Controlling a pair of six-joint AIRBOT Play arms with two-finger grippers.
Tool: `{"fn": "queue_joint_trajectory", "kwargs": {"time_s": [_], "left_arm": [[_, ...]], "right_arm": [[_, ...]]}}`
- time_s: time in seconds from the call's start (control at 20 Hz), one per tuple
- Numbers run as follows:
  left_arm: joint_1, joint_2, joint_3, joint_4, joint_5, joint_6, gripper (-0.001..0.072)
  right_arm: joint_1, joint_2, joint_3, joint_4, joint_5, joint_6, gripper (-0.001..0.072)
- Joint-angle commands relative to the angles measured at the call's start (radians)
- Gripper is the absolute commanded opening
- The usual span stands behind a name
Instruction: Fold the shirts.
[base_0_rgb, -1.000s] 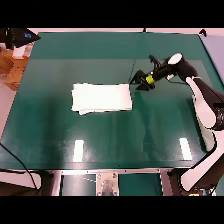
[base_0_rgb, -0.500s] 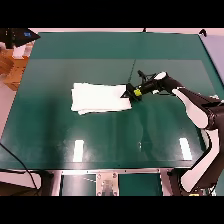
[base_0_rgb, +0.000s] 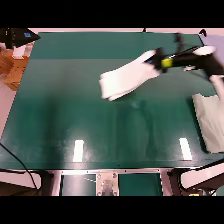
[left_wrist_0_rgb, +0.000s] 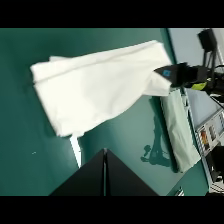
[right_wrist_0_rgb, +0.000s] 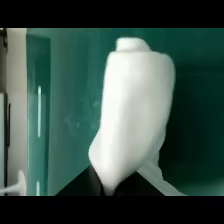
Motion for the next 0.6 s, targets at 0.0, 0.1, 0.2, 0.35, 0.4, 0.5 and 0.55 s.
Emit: {"fn": "queue_joint_trajectory", "kwargs": {"time_s": [0.0,0.1,0.2,0.35,0.4,0.5,0.55], "left_arm": [[0.001,0.0,0.0,0.0,-0.002,-0.001,0.0025],[0.001,0.0,0.0,0.0,-0.002,-0.001,0.0025],[0.001,0.0,0.0,0.0,-0.002,-0.001,0.0025],[0.001,0.0,0.0,0.0,-0.003,-0.001,0.0025],[0.001,0.0,0.0,0.0,-0.003,-0.001,0.0025],[0.001,0.0,0.0,0.0,-0.003,-0.002,0.0025],[0.001,0.0,0.0,0.0,-0.003,-0.004,0.0025]], "right_arm": [[-0.259,0.079,0.091,-0.002,0.093,0.051,0.0012],[-0.415,0.085,0.141,-0.002,0.143,0.076,0.0012],[-0.558,0.085,0.173,-0.002,0.166,0.079,0.0012],[-0.761,0.085,0.193,-0.002,0.183,0.097,0.0012],[-0.817,0.084,0.191,-0.008,0.208,0.102,0.0012],[-0.906,0.083,0.19,-0.085,0.284,0.132,0.0012],[-0.937,0.083,0.19,-0.149,0.331,0.156,0.0012]]}}
